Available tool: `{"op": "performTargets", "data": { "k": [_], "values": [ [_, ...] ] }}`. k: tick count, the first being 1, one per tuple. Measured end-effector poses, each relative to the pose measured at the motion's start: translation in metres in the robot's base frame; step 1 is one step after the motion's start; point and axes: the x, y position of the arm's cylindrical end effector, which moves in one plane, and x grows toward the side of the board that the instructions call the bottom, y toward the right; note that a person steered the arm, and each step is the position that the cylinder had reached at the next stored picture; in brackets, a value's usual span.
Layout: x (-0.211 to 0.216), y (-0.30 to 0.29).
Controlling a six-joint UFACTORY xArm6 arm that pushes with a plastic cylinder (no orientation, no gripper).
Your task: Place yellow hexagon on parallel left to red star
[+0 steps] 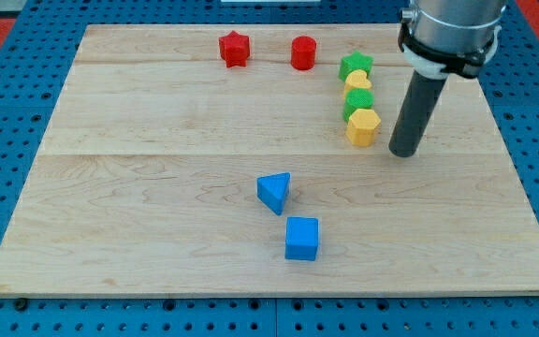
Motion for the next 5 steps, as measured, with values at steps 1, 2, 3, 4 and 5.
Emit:
{"op": "performTargets", "data": {
  "k": [1,2,3,4,5],
  "values": [
    [-0.012,-0.016],
    [-0.020,-0.063],
    [-0.056,-0.100],
    [-0.086,-0.141],
    [-0.068,-0.174]
  ]
}}
